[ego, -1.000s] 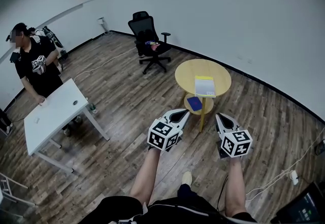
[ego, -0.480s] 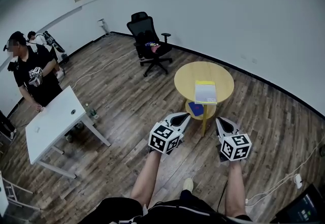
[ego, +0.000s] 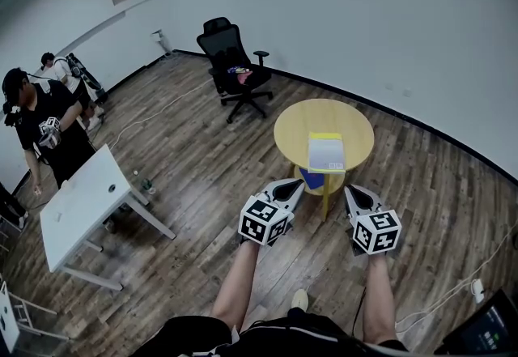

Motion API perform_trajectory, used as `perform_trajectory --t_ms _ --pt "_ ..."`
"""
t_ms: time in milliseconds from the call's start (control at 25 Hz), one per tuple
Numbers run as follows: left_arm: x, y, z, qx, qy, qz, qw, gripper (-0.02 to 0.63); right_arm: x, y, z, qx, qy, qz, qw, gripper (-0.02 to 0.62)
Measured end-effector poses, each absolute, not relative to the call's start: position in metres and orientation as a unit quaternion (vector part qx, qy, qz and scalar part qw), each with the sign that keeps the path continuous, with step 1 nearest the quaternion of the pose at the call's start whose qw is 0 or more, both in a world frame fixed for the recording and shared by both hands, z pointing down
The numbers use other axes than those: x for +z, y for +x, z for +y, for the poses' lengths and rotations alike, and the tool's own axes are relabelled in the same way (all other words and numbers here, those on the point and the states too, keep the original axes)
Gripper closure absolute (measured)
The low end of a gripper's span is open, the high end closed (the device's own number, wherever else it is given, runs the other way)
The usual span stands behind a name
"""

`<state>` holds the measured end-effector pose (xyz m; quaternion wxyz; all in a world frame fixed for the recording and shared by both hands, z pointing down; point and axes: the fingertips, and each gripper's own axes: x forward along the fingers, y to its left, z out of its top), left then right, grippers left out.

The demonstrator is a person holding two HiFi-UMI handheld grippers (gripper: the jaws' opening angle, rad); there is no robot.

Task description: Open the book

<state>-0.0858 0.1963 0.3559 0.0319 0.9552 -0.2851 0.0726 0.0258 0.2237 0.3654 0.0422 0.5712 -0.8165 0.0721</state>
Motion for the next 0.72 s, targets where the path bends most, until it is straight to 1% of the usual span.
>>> perform_trajectory --t_ms 720 --pt "0.359 -0.057 0.104 0.077 0.946 -0.312 0.038 0.607 0.363 0.059 0.122 0.071 0.553 -0.829 0.039 0.589"
